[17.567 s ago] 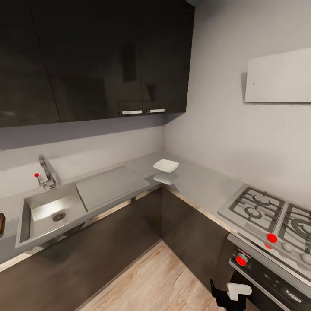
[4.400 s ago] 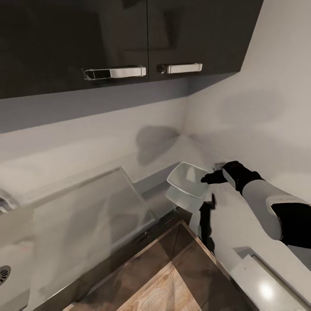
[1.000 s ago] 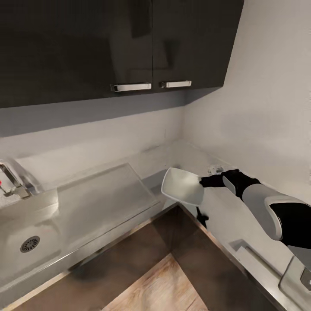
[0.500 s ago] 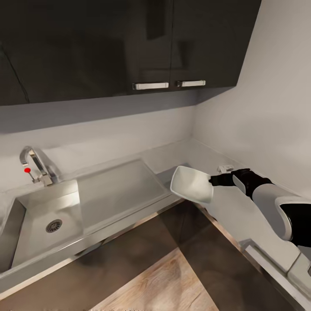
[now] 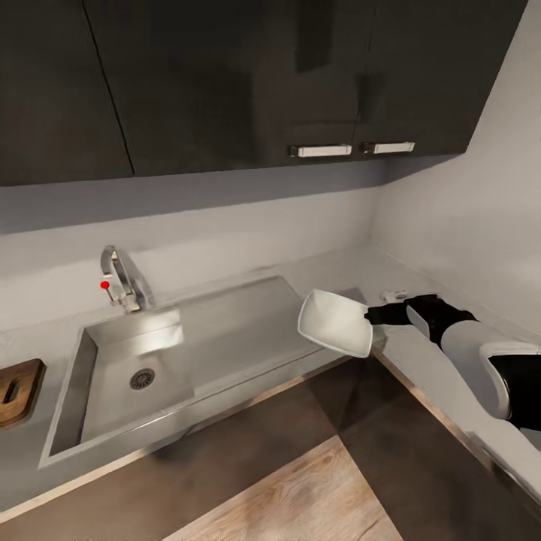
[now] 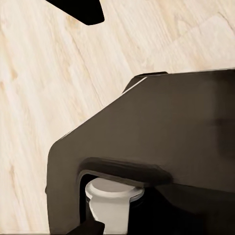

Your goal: In the kitchen, take the Vidalia onion out of the sink, dice it on the chopping board with the paring knife, put the diced onion into the bowl on the countertop, then place both the paring knife and the chopping board into the sink.

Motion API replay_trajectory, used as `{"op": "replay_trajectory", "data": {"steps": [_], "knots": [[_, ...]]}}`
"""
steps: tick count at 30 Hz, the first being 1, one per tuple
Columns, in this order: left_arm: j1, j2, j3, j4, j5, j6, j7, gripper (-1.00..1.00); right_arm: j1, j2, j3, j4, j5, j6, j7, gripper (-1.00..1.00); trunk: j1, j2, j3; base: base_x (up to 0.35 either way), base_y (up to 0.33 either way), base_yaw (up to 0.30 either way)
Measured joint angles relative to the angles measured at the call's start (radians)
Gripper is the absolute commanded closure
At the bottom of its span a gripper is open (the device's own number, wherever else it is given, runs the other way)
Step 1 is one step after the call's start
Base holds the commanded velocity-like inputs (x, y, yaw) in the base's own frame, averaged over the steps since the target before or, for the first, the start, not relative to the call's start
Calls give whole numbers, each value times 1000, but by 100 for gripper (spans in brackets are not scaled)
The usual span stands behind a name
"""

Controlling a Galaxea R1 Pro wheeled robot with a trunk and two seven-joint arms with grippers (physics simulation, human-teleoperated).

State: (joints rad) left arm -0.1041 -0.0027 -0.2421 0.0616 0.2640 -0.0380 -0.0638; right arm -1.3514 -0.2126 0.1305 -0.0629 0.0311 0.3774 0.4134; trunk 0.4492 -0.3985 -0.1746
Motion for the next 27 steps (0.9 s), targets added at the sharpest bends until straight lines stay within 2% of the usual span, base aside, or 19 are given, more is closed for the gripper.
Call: {"op": "replay_trajectory", "data": {"steps": [4,12,16,27], "knots": [[0,0,0,-2,0,-1,0,-100,0,13,9,23,-6,0,2,100,0,1,0,0,0,0],[0,-5,-1,-12,1,-42,1,-100,-1,-29,27,1,43,11,5,100,0,0,0,0,0,0],[0,-5,-1,-12,2,-64,1,-100,-1,-44,24,-8,44,33,4,100,0,0,0,0,0,0],[0,-5,-3,-10,1,-106,1,-100,-1,-37,18,-69,43,93,0,100,0,1,0,0,0,0]]}}
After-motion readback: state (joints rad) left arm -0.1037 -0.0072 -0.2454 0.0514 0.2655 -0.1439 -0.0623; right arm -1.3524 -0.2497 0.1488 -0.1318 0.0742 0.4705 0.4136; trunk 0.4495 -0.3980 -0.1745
